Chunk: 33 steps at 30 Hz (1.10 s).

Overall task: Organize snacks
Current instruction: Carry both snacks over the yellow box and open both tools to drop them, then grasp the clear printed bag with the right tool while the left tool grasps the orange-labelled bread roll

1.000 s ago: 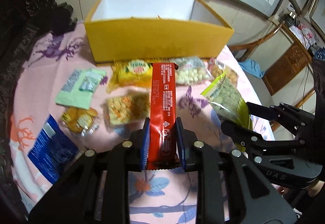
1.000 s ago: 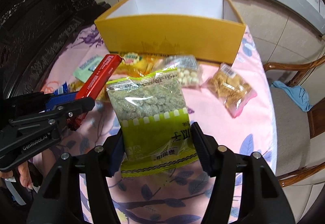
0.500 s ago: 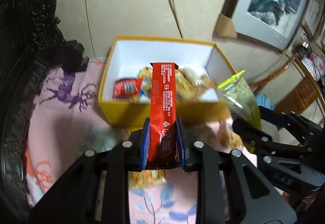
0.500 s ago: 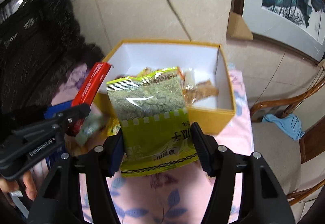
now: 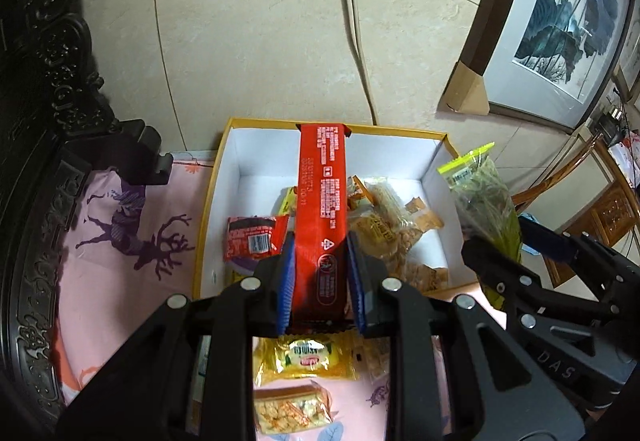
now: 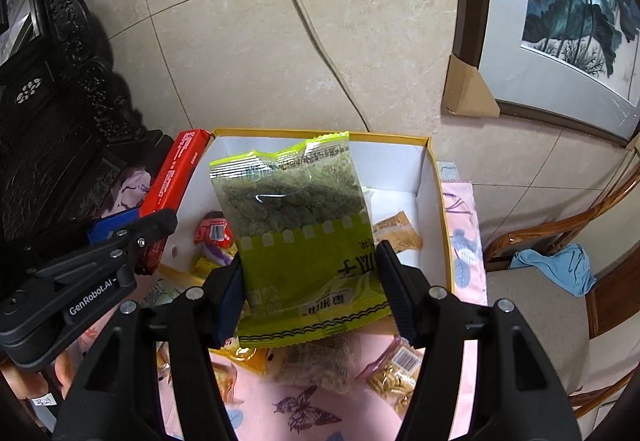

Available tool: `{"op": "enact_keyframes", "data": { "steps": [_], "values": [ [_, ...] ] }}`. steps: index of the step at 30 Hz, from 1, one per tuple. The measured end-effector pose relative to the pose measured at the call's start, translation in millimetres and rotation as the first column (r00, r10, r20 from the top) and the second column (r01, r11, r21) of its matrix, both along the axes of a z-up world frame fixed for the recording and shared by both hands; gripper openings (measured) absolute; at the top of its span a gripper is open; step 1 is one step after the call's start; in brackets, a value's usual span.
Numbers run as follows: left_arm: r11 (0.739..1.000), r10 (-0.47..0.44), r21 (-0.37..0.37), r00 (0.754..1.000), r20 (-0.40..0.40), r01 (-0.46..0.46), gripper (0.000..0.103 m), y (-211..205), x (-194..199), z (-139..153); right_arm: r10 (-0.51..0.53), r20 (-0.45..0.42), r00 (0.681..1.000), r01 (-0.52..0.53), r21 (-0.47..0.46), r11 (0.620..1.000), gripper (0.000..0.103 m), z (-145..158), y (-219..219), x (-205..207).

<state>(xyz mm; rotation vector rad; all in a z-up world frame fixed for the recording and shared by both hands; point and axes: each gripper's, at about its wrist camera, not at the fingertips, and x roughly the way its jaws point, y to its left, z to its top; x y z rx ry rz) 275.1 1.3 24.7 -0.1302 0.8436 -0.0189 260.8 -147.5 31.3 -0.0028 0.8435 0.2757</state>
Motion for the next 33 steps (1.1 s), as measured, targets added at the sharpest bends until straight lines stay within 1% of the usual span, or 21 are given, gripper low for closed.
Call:
{"op": "enact_keyframes", "data": {
  "steps": [5, 6, 7, 8, 9, 11, 13, 15, 16, 18, 20, 22, 25, 27, 29, 30, 31, 33],
  "values": [
    [1.000, 0.014, 0.025, 0.999, -0.036, -0.013, 0.024, 1.9, 22.5, -9.0, -0.004, -0.007, 1.000, 0.004, -0.005, 1.000, 0.063, -6.5, 0.1, 16.6],
    [0.999, 0.024, 0.032, 0.998, -0.049, -0.022, 0.025, 3.2, 28.8, -12.4, -0.008, -0.018, 1.000, 0.008, -0.012, 1.000, 0.064, -8.8, 0.2, 23.3],
    [0.999, 0.038, 0.036, 0.998, -0.056, -0.036, 0.046, 5.2, 33.0, -14.8, -0.007, -0.039, 0.999, 0.007, -0.017, 1.000, 0.068, -11.8, 0.9, 29.8],
    [0.998, 0.058, 0.041, 0.996, -0.065, -0.055, 0.063, 7.9, 37.5, -17.0, -0.012, -0.064, 0.998, 0.011, -0.027, 1.000, 0.071, -16.5, 0.2, 38.3],
    [0.996, 0.083, 0.043, 0.995, -0.056, -0.080, 0.085, 11.9, 38.9, -17.1, -0.026, -0.074, 0.997, 0.022, -0.046, 0.999, 0.076, -19.8, -1.3, 42.7],
    [0.995, 0.097, 0.030, 0.995, -0.031, -0.096, 0.085, 19.1, 36.0, -13.9, -0.043, -0.069, 0.997, 0.039, -0.068, 0.997, 0.076, -21.0, -7.5, 44.5],
    [0.995, 0.100, 0.020, 0.995, -0.028, -0.099, 0.085, 25.6, 29.4, -12.0, -0.043, -0.061, 0.997, 0.040, -0.053, 0.998, 0.076, -19.0, -18.5, 39.6],
    [0.994, 0.108, 0.003, 0.994, -0.025, -0.108, 0.085, 32.1, 18.1, -9.8, -0.031, -0.066, 0.997, 0.030, -0.016, 0.999, 0.076, -17.4, -31.6, 31.0],
    [0.993, 0.115, -0.021, 0.993, -0.021, -0.115, 0.085, 37.1, 7.2, -8.6, -0.018, -0.072, 0.997, 0.019, 0.013, 1.000, 0.076, -17.2, -40.2, 23.7],
    [0.992, 0.121, -0.039, 0.993, -0.017, -0.121, 0.085, 43.3, -9.6, -7.8, -0.011, -0.076, 0.997, 0.014, 0.037, 0.999, 0.076, -19.2, -54.4, 7.4],
    [0.987, 0.142, -0.072, 0.990, -0.014, -0.142, 0.085, 53.5, -37.2, -13.1, 0.006, -0.088, 0.996, -0.001, 0.061, 0.998, 0.077, -29.2, -64.1, -16.2],
    [0.980, 0.156, -0.118, 0.987, -0.029, -0.158, 0.085, 59.1, -61.6, -25.1, 0.052, -0.120, 0.991, -0.046, 0.059, 0.997, 0.078, -46.7, -57.6, -34.3],
    [0.972, 0.143, -0.174, 0.984, -0.103, -0.159, 0.085, 61.1, -98.4, -52.7, 0.171, -0.146, 0.974, -0.167, 0.041, 0.985, 0.078, -76.2, -26.7, -56.1],
    [0.971, 0.121, -0.187, 0.980, -0.159, -0.150, 0.085, 60.6, -125.3, -71.5, 0.256, -0.126, 0.959, -0.258, -0.004, 0.966, 0.078, -89.9, -5.0, -63.1],
    [0.975, 0.101, -0.174, 0.974, -0.202, -0.137, 0.085, 59.7, -145.1, -83.0, 0.350, -0.108, 0.931, -0.357, -0.052, 0.933, 0.078, -101.3, 11.4, -64.2],
    [0.979, 0.090, -0.159, 0.972, -0.218, -0.126, 0.085, 58.8, -155.8, -87.1, 0.401, -0.118, 0.908, -0.412, -0.089, 0.907, 0.078, -109.7, 19.0, -62.2],
    [0.982, 0.088, -0.146, 0.970, -0.226, -0.124, 0.085, 59.2, -162.7, -88.8, 0.430, -0.126, 0.894, -0.443, -0.106, 0.890, 0.078, -113.6, 22.3, -59.6],
    [0.984, 0.091, -0.130, 0.966, -0.241, -0.125, 0.085, 60.2, -175.7, -90.5, 0.481, -0.128, 0.868, -0.494, -0.114, 0.862, 0.078, -118.7, 23.1, -52.2]
  ]
}}
